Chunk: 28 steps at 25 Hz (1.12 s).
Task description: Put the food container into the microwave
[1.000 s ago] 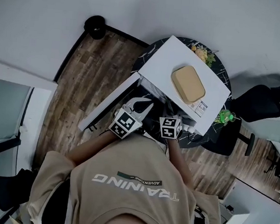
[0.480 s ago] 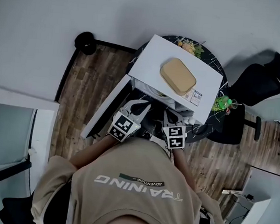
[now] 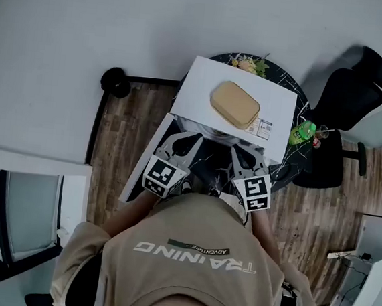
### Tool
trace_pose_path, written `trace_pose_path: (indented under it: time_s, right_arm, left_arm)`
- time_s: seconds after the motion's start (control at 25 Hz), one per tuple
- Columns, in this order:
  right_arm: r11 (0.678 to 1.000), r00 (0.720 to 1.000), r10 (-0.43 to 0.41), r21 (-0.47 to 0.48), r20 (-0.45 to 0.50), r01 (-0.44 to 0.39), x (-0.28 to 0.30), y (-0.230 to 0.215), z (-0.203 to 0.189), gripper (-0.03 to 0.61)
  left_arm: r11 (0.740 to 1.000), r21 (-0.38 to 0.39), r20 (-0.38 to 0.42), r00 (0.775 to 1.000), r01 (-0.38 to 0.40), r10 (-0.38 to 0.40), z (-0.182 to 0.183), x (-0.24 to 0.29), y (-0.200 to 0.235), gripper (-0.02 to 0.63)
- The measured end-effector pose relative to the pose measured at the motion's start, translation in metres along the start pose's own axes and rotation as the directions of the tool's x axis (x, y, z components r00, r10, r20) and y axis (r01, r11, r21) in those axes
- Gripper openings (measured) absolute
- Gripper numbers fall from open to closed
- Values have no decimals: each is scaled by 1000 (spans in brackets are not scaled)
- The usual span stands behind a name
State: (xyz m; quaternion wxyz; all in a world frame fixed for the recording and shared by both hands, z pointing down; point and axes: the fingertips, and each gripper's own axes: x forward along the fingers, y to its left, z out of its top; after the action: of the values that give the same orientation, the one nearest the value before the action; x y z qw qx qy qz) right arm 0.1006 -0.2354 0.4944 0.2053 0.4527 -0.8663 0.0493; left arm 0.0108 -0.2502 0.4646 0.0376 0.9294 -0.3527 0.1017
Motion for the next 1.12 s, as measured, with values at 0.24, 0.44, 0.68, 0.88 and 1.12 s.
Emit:
trace_pose_path:
  time_s: [0.24, 0.44, 0.68, 0.88, 1.12]
  right_arm:
    - [1000, 989, -16, -6, 149, 17, -20, -7, 68, 11]
    - [1000, 977, -7, -10, 214, 9, -32, -9, 111, 11]
    - [998, 965, 4, 56, 261, -19, -31, -23, 118, 11]
    - [998, 966, -16, 66, 259, -1, -26, -34, 112, 11]
    - [993, 952, -104, 75, 287, 86, -26, -58, 106, 11]
  left_arm:
    - [1000, 12, 77, 997, -27, 26, 45, -6, 18, 3]
    - [998, -48, 140, 990, -28, 34, 72, -11, 26, 3]
    - [995, -96, 200, 979, -24, 43, 99, -16, 31, 3]
    - [995, -84, 234, 970, -45, 64, 118, -19, 37, 3]
    - [994, -36, 250, 963, -99, 105, 126, -15, 51, 3]
